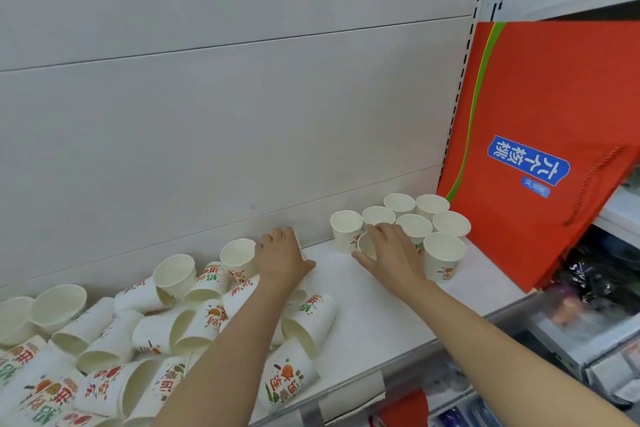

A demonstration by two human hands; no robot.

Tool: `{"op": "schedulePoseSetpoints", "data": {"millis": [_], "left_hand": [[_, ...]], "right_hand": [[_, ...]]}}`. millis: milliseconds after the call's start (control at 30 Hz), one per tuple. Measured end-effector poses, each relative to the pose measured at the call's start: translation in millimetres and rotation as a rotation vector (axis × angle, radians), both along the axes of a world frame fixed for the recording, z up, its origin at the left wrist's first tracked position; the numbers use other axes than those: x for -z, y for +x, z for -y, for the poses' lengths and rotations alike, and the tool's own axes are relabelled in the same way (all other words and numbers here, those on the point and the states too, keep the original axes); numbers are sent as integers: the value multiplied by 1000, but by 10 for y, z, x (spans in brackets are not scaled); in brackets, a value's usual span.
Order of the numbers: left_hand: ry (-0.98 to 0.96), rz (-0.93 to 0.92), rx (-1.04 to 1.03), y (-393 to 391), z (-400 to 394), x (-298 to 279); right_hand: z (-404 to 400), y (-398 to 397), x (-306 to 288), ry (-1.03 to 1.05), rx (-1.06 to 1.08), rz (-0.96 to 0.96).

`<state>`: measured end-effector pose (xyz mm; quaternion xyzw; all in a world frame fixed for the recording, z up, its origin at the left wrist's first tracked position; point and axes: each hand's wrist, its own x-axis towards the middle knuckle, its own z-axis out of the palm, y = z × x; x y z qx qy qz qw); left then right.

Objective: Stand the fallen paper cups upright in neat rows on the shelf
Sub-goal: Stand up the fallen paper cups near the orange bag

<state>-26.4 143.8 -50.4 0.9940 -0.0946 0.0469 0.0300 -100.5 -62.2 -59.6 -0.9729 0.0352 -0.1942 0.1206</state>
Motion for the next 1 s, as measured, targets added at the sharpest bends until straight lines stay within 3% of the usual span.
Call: {"op": "schedulePoseSetpoints", "data": {"millis": [167,267,333,433,500,567,833,1000], "left_hand": [[72,71,-59,75,43,119],[53,121,-51,127,28,180],[-73,164,-33,158,19,188],[-429,190,11,151,15,154],[-701,81,-8,122,28,116],[-802,-3,-24,105,53,114],[-622,-81,-10,140,11,36],[-570,-58,50,107,-265,-192]], "right_hand": [[-122,-184,29,-19,-179,287],[-270,-341,90,32,-423,254],[-368,-413,102,91,-526,155],[-491,-482,70,160,-611,30],[-540,-506,37,156,-666,-29],[-567,-523,17,128,-720,-87],[-694,-409,123,-91,-786,-173],[-537,-388,261,94,-618,-53]]}}
